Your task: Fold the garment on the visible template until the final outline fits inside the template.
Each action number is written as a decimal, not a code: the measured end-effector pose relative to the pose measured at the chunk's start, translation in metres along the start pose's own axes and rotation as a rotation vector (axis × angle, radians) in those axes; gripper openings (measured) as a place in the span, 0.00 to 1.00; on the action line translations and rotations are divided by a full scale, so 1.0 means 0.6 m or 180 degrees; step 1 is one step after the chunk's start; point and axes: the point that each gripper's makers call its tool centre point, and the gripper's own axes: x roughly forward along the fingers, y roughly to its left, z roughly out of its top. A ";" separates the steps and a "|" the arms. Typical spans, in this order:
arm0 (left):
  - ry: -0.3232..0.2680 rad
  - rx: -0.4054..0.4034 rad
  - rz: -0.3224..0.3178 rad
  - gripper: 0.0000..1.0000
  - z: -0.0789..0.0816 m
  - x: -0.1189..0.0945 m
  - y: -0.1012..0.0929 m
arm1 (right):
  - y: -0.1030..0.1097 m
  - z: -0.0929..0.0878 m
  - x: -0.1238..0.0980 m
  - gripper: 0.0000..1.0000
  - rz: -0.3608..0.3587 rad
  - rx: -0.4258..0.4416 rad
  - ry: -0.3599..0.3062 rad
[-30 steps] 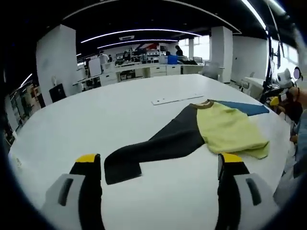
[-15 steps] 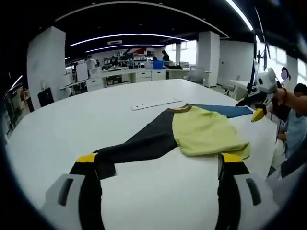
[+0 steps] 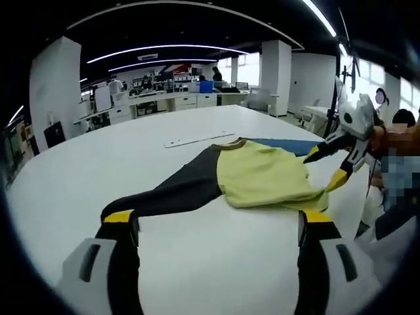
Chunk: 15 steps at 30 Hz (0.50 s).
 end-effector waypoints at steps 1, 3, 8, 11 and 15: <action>-0.0003 0.0003 -0.0015 0.99 -0.001 -0.001 -0.004 | 0.003 -0.001 0.004 0.53 0.0007 -0.0020 0.0005; -0.0003 0.0001 -0.0066 0.99 -0.004 -0.002 -0.014 | 0.011 -0.004 0.016 0.49 0.0040 -0.0064 0.0037; 0.0066 0.0096 -0.0178 0.99 -0.014 -0.005 -0.039 | 0.036 -0.025 0.048 0.39 0.0189 -0.0136 0.0178; 0.0078 0.0138 -0.0205 0.98 -0.018 -0.006 -0.050 | 0.034 -0.035 0.064 0.35 0.0113 -0.0213 0.0267; 0.0037 0.0135 -0.0251 0.97 -0.020 -0.006 -0.052 | 0.023 -0.045 0.085 0.30 0.0006 -0.0267 0.0351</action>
